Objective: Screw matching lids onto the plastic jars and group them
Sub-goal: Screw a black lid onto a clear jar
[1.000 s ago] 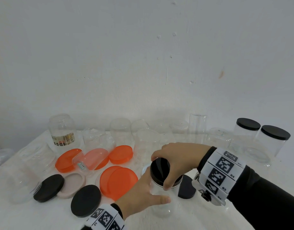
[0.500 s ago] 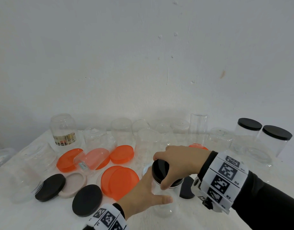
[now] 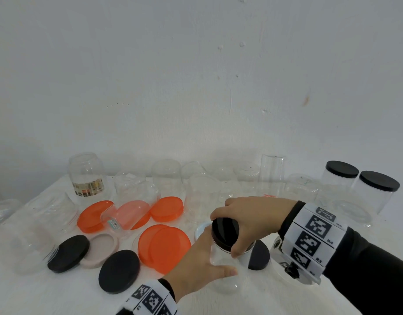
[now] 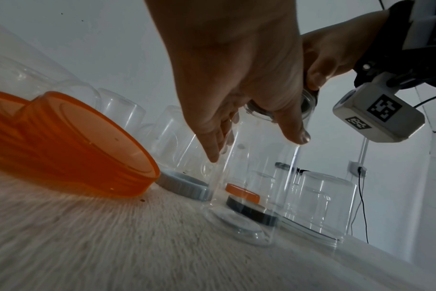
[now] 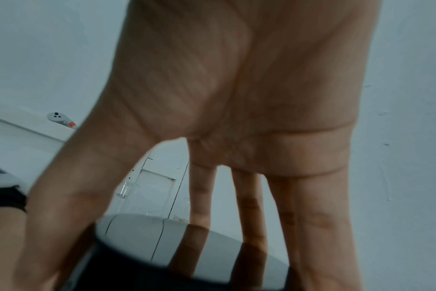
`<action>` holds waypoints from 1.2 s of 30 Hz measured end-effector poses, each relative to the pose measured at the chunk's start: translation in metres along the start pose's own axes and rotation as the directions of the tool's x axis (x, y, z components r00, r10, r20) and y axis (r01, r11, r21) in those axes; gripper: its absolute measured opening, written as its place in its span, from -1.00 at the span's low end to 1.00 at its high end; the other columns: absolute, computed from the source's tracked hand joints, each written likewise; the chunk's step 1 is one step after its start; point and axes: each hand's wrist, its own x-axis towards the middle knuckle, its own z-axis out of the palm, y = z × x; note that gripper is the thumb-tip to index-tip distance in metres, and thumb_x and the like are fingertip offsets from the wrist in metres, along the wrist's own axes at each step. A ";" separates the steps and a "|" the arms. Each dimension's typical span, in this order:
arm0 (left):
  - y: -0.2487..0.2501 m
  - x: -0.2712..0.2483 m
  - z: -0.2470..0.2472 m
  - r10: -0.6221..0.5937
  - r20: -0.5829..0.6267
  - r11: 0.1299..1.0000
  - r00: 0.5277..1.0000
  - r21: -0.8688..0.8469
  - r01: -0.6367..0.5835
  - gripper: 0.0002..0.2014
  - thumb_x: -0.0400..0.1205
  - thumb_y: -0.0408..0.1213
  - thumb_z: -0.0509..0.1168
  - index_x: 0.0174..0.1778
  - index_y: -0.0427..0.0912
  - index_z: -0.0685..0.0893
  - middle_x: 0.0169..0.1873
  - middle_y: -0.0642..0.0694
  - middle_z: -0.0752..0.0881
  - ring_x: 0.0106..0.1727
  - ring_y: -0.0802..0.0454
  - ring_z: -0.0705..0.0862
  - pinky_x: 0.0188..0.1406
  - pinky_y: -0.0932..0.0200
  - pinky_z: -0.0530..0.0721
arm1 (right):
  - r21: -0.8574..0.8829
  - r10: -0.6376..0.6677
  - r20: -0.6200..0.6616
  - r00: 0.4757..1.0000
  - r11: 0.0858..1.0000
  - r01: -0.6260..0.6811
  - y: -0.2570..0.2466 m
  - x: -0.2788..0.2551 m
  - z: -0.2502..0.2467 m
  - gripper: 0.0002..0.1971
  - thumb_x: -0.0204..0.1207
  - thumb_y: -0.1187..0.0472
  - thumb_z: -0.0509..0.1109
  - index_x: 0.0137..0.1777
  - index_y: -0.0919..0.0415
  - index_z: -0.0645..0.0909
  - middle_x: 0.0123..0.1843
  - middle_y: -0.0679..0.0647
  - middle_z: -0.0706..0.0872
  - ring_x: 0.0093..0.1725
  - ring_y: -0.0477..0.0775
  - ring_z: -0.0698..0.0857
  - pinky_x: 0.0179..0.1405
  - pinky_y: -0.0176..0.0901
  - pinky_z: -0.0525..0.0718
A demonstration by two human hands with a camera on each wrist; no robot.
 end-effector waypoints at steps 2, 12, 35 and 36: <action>0.001 0.001 -0.001 0.005 0.012 1.000 1.000 0.004 -0.005 -0.22 0.44 -0.03 0.55 0.38 0.46 0.18 0.26 0.66 0.39 0.39 0.61 0.31 0.18 0.70 0.33 | 0.002 -0.018 0.008 1.000 1.000 0.018 0.001 -0.001 -0.001 -0.28 0.33 -0.14 0.55 0.47 -0.23 0.31 0.16 -0.16 0.41 0.10 -0.02 0.49 -0.29 -0.20 0.41; -0.002 0.005 -0.008 -0.026 0.141 0.999 0.990 -0.020 0.030 -0.04 0.44 0.02 0.53 0.54 0.40 -0.05 0.36 0.69 0.23 0.40 0.74 0.18 0.23 0.67 0.32 | 0.115 -0.169 0.118 0.978 0.981 0.156 0.005 -0.009 -0.007 -0.20 0.30 0.35 0.55 0.49 -0.20 0.37 0.38 -0.14 0.37 0.35 0.03 0.46 0.19 -0.04 0.60; 0.000 0.006 0.002 -0.054 0.107 0.994 0.993 -0.089 0.064 -0.13 0.32 0.09 0.59 0.49 0.29 0.28 0.39 0.35 0.49 0.41 0.49 0.41 0.40 0.41 0.41 | 0.072 -0.077 0.056 0.995 0.995 0.073 -0.004 -0.014 -0.002 -0.32 0.34 0.10 0.57 0.41 -0.29 0.39 0.23 -0.09 0.42 0.15 0.03 0.56 0.10 0.02 0.68; 0.000 0.007 0.001 -0.062 0.117 0.993 0.991 -0.094 0.073 -0.15 0.33 0.07 0.59 0.47 0.31 0.27 0.38 0.37 0.47 0.37 0.58 0.39 0.32 0.53 0.40 | 0.083 -0.088 0.067 0.994 0.993 0.082 -0.003 -0.015 -0.003 -0.32 0.34 0.14 0.57 0.41 -0.28 0.40 0.25 -0.11 0.42 0.17 0.02 0.55 0.12 0.01 0.68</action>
